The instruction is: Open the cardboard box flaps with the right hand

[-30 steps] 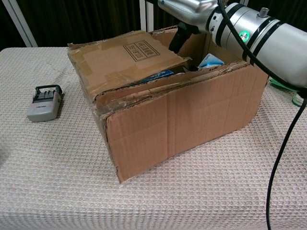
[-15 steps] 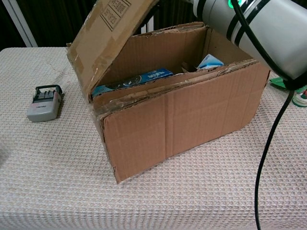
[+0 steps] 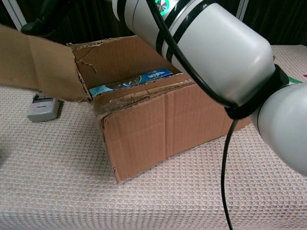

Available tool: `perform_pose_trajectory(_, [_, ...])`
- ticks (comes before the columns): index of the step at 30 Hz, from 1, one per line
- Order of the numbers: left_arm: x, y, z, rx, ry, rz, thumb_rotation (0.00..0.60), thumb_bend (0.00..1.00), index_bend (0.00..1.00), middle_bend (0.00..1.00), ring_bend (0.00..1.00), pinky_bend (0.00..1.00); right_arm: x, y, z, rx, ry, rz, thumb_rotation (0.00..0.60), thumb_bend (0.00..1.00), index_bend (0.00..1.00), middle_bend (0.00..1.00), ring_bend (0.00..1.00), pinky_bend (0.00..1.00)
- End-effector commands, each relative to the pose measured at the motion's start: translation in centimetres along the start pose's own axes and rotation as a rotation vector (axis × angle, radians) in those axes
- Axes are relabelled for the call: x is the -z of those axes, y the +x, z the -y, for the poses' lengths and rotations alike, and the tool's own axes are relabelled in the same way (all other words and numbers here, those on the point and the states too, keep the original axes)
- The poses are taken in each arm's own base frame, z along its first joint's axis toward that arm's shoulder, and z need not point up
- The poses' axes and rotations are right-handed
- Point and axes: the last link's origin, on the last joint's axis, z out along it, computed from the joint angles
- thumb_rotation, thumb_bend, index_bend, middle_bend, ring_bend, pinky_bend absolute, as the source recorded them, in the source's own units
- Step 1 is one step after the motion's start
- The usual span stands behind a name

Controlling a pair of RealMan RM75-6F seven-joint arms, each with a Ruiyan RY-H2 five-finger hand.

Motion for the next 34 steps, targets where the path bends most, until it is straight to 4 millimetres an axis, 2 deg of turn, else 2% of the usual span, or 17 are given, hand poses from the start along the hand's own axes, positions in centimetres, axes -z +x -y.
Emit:
perform_pose_trajectory(1, [0.1,0.2,0.2,0.0,0.004,-0.005,0.045,0.0,0.12,0.11,0.05,0.19,0.2,1.0,-0.6,0.033,0.0,-0.019,0.6,0.0,0.0,0.0,0.0,0.0])
perform_pose_trajectory(4, [0.1,0.5,0.3,0.008,-0.005,-0.028,0.048,0.0,0.12,0.11,0.05,0.19,1.5,3.1,-2.2,0.08,-0.019,-0.025,0.6,0.0,0.0,0.0,0.0,0.0])
perform_pose_trajectory(7, [0.0,1.0,0.1,0.012,-0.03,-0.07,0.045,0.0,0.12,0.11,0.05,0.19,4.7,5.7,-4.8,0.213,-0.053,0.015,0.6,0.04,0.0,0.0,0.0,0.0])
perform_pose_trajectory(9, [-0.1,1.3,-0.3,0.008,-0.052,-0.112,0.043,0.0,0.12,0.11,0.05,0.19,8.5,7.6,-6.8,0.358,-0.108,0.094,0.6,0.09,0.0,0.0,0.0,0.0])
perform_pose_trajectory(14, [-0.7,1.2,-1.4,-0.015,-0.095,-0.153,0.043,0.0,0.12,0.11,0.05,0.19,18.9,11.6,-9.1,0.507,-0.301,0.219,0.6,0.15,0.0,0.0,0.0,0.0])
perform_pose_trajectory(16, [-0.9,1.1,-1.8,-0.031,-0.106,-0.157,0.045,0.0,0.12,0.11,0.05,0.19,22.5,12.9,-9.8,0.538,-0.378,0.231,0.6,0.15,0.0,0.0,0.0,0.0])
perform_pose_trajectory(19, [-1.0,1.1,-2.4,-0.059,-0.114,-0.171,0.043,0.0,0.12,0.11,0.05,0.19,28.9,15.0,-11.1,0.568,-0.545,0.242,0.6,0.15,0.0,0.0,0.0,0.0])
perform_pose_trajectory(23, [-1.2,1.1,-2.9,-0.076,-0.122,-0.185,0.042,0.0,0.12,0.11,0.05,0.19,35.3,16.5,-12.6,0.602,-0.701,0.241,0.6,0.15,0.0,0.0,0.0,0.0])
perform_pose_trajectory(26, [-1.4,1.2,-3.2,-0.083,-0.128,-0.191,0.043,0.0,0.12,0.1,0.05,0.19,38.9,16.4,-13.1,0.592,-0.763,0.249,0.6,0.15,0.0,0.0,0.0,0.0])
perform_pose_trajectory(29, [-1.5,1.1,-3.5,-0.099,-0.131,-0.188,0.043,0.0,0.12,0.1,0.05,0.19,41.0,16.0,-13.6,0.603,-0.784,0.244,0.6,0.15,0.0,0.0,0.0,0.0])
perform_pose_trajectory(34, [-1.6,1.0,-3.7,-0.113,-0.128,-0.165,0.043,0.0,0.12,0.1,0.05,0.18,42.2,15.4,-14.1,0.595,-0.769,0.235,0.6,0.15,0.0,0.0,0.0,0.0])
